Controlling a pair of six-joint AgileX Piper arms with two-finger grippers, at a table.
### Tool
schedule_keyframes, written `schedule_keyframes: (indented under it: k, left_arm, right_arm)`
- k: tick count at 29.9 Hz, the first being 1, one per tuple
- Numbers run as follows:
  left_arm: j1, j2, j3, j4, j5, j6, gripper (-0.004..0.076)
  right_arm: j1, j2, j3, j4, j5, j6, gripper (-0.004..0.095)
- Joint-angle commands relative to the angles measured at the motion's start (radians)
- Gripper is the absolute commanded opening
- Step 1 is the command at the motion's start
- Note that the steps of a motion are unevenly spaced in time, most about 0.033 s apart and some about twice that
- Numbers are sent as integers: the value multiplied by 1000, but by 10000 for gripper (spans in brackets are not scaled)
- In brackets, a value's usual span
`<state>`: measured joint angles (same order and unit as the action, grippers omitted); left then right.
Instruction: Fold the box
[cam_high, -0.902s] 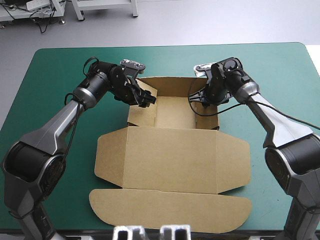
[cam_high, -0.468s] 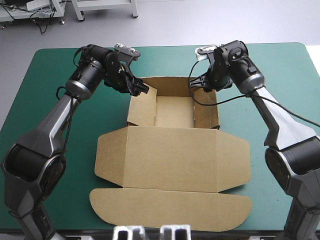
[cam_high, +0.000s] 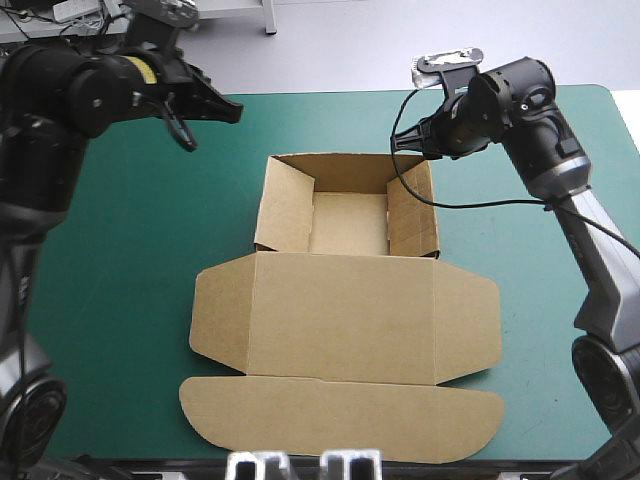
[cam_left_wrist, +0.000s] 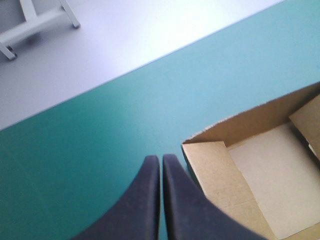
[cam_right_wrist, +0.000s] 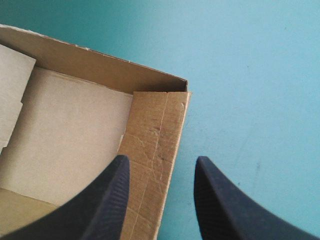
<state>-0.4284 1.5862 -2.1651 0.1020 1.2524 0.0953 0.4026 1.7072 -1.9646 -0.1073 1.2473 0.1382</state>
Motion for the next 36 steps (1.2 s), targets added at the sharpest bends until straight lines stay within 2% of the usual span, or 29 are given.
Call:
schedule_keyframes:
  k: [1, 7, 11, 17, 23, 30, 33, 36]
  left_arm:
    - [-5, -143, 2, 23, 34, 3, -10]
    - [-5, -332, 229, 19, 34, 3, -10]
    - [-5, -467, 457, 19, 24, 5, -10]
    - [-5, -716, 819, 11, -75, -20, -10]
    - [-5, -938, 1070, 1, -55, -90, -10]
    - [-5, -1126, 1263, 50, -67, -297, -10]
    - [-5, -1190, 1350, 99, -101, -366, -10]
    - [-5, -1232, 1433, 112, -117, -371, -10]
  right_arm:
    - [-10, -65, -8, -7, 2, -10, 364]
    - [-50, -39, 113, 8, 2, 34, 353]
    - [-76, 5, 160, 92, -27, 27, 353]
    - [-77, 92, 160, 186, -67, 11, 353]
    - [-77, 176, 160, 174, -32, 11, 353]
    - [-77, 225, 160, 204, -25, -5, 338]
    - [-77, 232, 160, 201, -3, -30, 269]
    - [-77, 232, 160, 181, 1, -33, 45]
